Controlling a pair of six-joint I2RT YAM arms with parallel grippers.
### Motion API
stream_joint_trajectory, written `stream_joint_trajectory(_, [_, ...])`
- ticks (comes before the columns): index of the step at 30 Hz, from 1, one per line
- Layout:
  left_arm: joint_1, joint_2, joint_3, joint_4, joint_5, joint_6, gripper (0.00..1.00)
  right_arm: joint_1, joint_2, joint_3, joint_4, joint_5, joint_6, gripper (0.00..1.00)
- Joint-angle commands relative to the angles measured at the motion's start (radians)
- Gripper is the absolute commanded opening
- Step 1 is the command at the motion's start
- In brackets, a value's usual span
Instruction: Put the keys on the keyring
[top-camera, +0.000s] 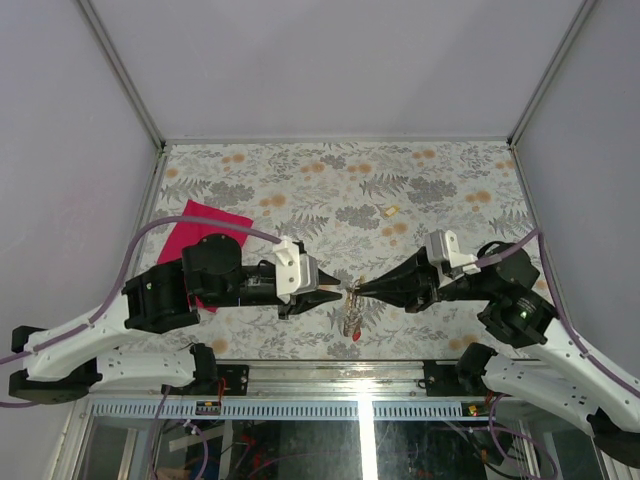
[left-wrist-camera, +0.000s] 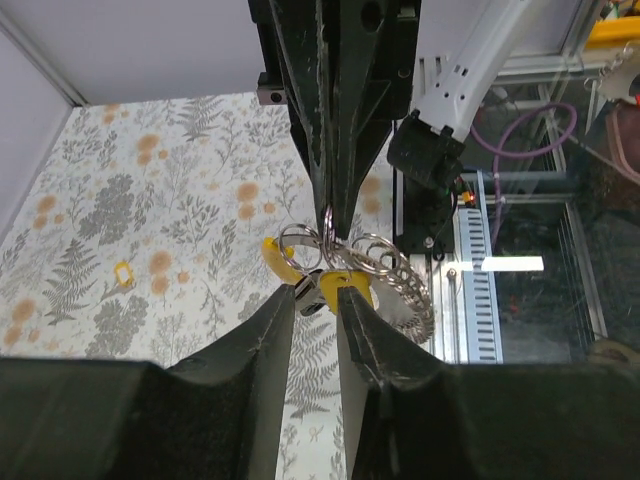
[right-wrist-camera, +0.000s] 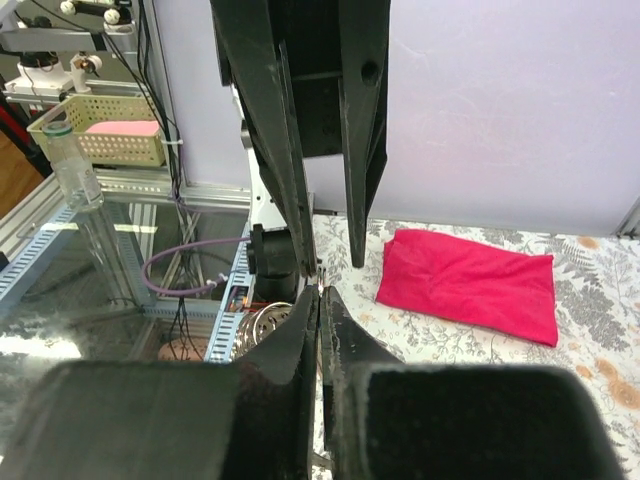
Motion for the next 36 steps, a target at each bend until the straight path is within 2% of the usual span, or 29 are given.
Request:
stream_joint_trajectory(1, [-0.006,-0.059,-0.086,0.286,0.017,-0.074,0.25,0.003,-0.030,0.005,0.173,0.014,0.067,0.00])
stream_joint_trajectory(5, [-0.005,-0.087,-0.134,0.358,0.004,-0.096,0.25,0.002,-0.048,-0.069,0.330,0.067,0.160,0.00])
stream_joint_trajectory(7, [-0.007,-0.092,-0.145,0.365,-0.035,-0.112,0.25,0.003,-0.064,-0.093,0.351,0.142,0.182,0.00])
stream_joint_trajectory(11, [-0.006,-0.096,-0.164,0.346,-0.160,-0.161,0.31,0.003,-0.093,-0.089,0.161,0.347,0.141,0.00])
stream_joint_trajectory(15, [-0.005,-0.071,-0.185,0.302,-0.286,-0.219,0.52,0.003,-0.103,-0.077,-0.037,0.500,0.079,0.00])
stream_joint_trajectory(18, [-0.006,-0.019,-0.171,0.232,-0.363,-0.249,0.68,0.003,-0.081,-0.047,-0.181,0.550,0.035,0.00])
stream_joint_trajectory(22, [0.018,0.047,-0.162,0.193,-0.392,-0.274,0.93,0.003,-0.047,-0.026,-0.317,0.586,0.001,0.00])
stream_joint_trajectory(24, [0.078,0.063,-0.173,0.196,-0.353,-0.292,0.98,0.003,-0.025,-0.012,-0.377,0.600,-0.010,0.00])
stream_joint_trajectory(28, [0.288,0.067,-0.215,0.221,-0.235,-0.364,1.00,0.003,0.030,0.019,-0.482,0.633,-0.016,0.00])
stream_joint_trajectory(32, [0.416,0.064,-0.233,0.196,-0.289,-0.428,1.00,0.003,0.121,0.036,-0.553,0.644,-0.013,0.00])
stream_joint_trajectory(36, [0.483,0.061,-0.241,0.140,-0.327,-0.452,1.00,0.003,0.215,0.038,-0.554,0.641,-0.006,0.00])
